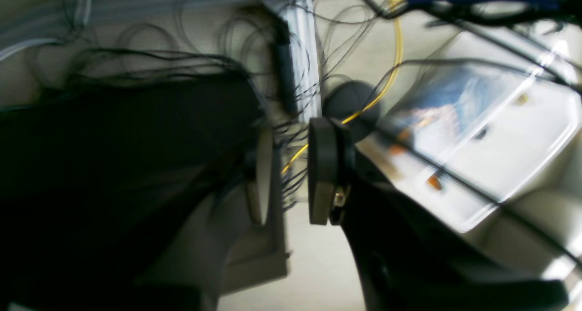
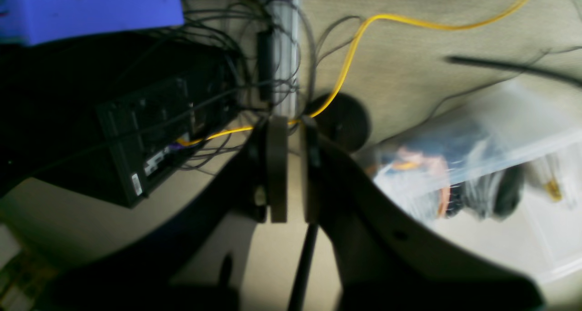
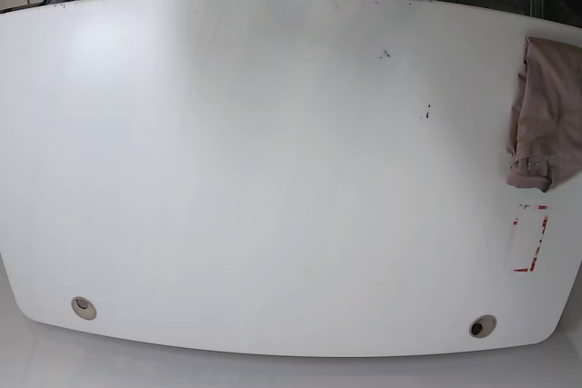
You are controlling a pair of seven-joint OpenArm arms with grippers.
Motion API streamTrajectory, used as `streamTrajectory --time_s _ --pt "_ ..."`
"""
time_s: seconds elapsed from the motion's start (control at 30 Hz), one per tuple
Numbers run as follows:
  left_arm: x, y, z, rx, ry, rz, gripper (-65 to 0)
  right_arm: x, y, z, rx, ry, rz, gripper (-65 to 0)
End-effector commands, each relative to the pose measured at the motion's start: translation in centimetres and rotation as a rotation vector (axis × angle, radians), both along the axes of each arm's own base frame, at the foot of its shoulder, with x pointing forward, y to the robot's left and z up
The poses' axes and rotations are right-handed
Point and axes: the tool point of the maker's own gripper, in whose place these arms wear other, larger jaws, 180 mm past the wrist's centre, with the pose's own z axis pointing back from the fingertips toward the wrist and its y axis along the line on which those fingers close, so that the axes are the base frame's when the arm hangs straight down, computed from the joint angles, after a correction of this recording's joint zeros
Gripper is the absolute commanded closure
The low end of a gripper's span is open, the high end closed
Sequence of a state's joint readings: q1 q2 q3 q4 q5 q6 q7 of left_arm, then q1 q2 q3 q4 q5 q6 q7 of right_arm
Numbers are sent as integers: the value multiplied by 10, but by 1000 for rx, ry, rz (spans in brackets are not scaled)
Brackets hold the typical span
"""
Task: Layout the t-shirt on the table in an organized manner, then fold the t-shirt properly
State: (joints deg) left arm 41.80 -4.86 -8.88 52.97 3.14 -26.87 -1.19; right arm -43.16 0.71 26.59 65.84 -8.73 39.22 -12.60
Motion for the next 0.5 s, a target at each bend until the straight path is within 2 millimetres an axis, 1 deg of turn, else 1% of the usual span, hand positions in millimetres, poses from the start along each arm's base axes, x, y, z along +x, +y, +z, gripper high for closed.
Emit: streamTrajectory --time_s 0.0,0.03,0.1,0.23,0.33,0.4,0.47 --pt "-2 0 -13 -19 30 39 -122 -6 6 -12 34 18 -22 -43" --pt "2 6 -20 -10 42 45 -122 -7 11 -18 47 30 -28 -43" --pt "5 12 -31 10 68 61 -122 -6 15 -26 62 39 -36 -43" --pt "14 19 -49 51 111 97 -122 1 21 -42 72 44 -78 -43" --pt "25 22 -57 72 122 113 -122 7 24 -53 60 44 -114 -43" --pt "31 24 -61 92 127 121 -124 15 25 -59 51 43 -133 -43" --pt "38 28 -64 114 131 124 -124 22 20 -64 34 45 -136 -43"
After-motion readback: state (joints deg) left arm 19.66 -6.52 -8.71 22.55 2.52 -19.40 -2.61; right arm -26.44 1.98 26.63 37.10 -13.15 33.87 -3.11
